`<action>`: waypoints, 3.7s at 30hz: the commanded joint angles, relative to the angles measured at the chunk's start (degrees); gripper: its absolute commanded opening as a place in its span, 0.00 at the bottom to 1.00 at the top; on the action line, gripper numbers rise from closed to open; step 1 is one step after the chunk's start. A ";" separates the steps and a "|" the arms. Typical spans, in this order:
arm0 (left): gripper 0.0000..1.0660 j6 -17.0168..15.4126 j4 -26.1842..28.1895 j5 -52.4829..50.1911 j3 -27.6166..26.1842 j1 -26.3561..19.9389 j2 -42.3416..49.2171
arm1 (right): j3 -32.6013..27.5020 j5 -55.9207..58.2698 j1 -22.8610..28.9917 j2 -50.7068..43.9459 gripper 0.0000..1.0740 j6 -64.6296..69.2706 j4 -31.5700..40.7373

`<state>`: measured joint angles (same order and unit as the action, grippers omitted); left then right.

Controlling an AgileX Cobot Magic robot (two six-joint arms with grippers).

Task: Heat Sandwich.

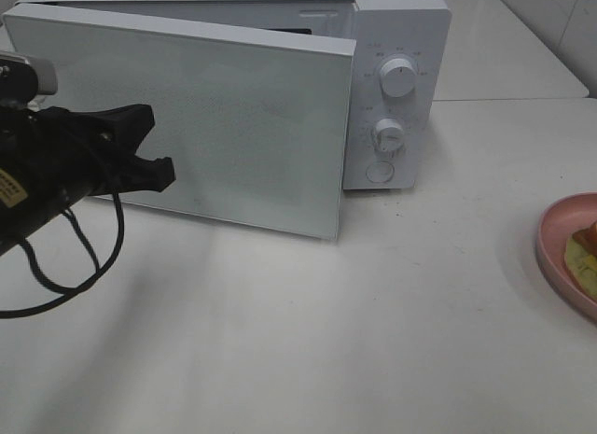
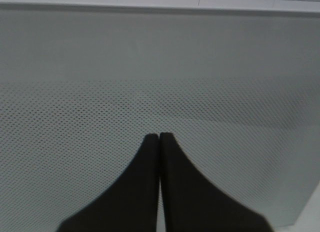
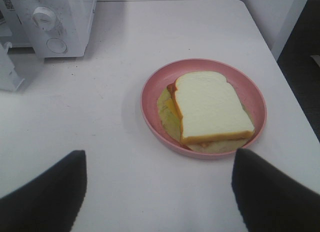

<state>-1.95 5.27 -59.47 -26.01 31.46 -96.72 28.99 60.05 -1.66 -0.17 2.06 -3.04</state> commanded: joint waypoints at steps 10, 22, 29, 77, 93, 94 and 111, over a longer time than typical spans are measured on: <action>0.00 0.46 4.47 4.01 -9.34 5.10 -3.78 | -0.06 -0.57 -0.40 -1.55 0.71 0.23 0.34; 0.00 0.74 5.73 7.68 -20.00 8.19 -9.34 | -0.06 -0.57 -0.40 -1.55 0.71 0.23 0.34; 0.00 1.55 5.67 10.31 -25.15 8.25 -12.20 | -0.06 -0.57 -0.40 -1.55 0.71 0.23 0.34; 0.00 5.61 7.85 19.88 -36.90 7.79 -16.44 | -0.06 -0.57 -0.34 -1.55 0.71 0.23 0.34; 0.04 5.61 7.85 28.48 -27.33 12.49 -7.45 | -0.06 -0.57 -0.34 -1.55 0.71 0.23 0.34; 0.04 5.61 7.85 28.48 -27.33 12.49 -7.45 | -0.06 -0.57 -0.34 -1.55 0.71 0.23 0.34; 0.96 5.61 7.56 63.08 -27.39 12.49 2.46 | -0.06 -0.57 -0.34 -1.55 0.71 0.23 0.34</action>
<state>3.50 12.89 0.80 -53.40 43.66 -95.34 28.99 60.05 -1.66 -0.17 2.06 -3.04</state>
